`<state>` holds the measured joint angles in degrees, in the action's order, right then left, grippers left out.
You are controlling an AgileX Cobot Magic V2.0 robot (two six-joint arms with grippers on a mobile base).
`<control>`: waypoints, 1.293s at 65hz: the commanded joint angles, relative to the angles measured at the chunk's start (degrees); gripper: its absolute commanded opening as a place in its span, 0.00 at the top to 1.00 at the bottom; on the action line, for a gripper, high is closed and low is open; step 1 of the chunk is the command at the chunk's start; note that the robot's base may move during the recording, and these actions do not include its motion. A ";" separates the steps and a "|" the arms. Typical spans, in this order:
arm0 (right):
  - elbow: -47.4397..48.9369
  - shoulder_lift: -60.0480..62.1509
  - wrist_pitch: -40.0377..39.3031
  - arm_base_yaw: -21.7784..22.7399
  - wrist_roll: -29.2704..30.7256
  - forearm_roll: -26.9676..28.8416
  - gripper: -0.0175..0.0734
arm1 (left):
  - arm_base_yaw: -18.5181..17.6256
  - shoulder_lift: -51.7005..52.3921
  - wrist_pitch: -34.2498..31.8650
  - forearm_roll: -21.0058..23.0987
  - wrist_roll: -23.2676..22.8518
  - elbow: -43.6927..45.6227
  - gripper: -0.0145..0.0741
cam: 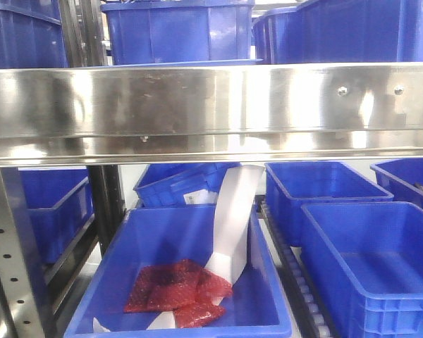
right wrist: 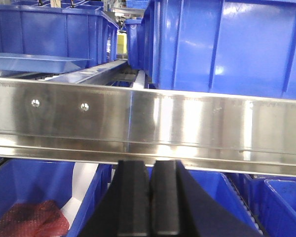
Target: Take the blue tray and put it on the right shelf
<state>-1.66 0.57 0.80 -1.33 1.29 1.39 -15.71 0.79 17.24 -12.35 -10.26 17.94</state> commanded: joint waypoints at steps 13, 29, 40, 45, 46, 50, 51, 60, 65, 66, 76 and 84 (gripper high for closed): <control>1.30 1.16 -4.98 0.31 0.25 -0.04 0.76 | 0.49 0.70 -21.96 15.74 18.03 -13.12 0.89; 1.30 1.16 -4.98 0.31 0.25 -0.04 0.76 | 7.20 0.70 -24.99 20.16 18.03 -21.15 0.89; 1.30 1.16 -4.98 0.31 0.25 -0.04 0.76 | 13.60 0.70 -25.33 18.82 18.03 -21.27 0.89; 1.30 1.16 -4.98 0.31 0.25 -0.04 0.76 | 14.19 0.70 -25.03 18.10 17.65 -21.27 0.89; 1.30 1.16 -4.98 0.31 0.25 -0.04 0.76 | 14.19 0.70 -24.89 17.97 17.38 -21.27 0.89; 1.30 1.16 -4.98 0.31 0.25 -0.04 0.76 | 14.19 0.70 -23.01 17.40 15.33 -21.27 0.89; 1.30 1.16 -4.98 0.31 0.25 -0.04 0.76 | 14.19 0.70 -22.07 17.30 14.82 -21.27 0.89; 1.30 1.16 -4.98 0.31 0.25 -0.04 0.76 | 14.19 0.70 -19.70 17.30 14.81 -21.27 0.89; 1.30 1.16 -4.98 0.31 0.25 -0.04 0.76 | 14.19 0.70 -19.70 17.30 14.81 -21.27 0.89; 1.30 1.16 -4.98 0.31 0.25 -0.04 0.76 | 14.19 0.70 -19.45 17.30 14.81 -21.27 0.89; 1.30 1.16 -4.98 0.31 0.25 -0.04 0.76 | 14.19 0.70 -18.67 17.30 14.48 -21.27 0.89; 1.30 1.16 -4.98 0.31 0.25 -0.04 0.76 | 14.19 0.70 -18.44 15.54 9.15 -21.27 0.89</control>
<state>-1.66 0.57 0.85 -1.33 1.29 1.39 -1.65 0.79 3.07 4.31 1.48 -1.74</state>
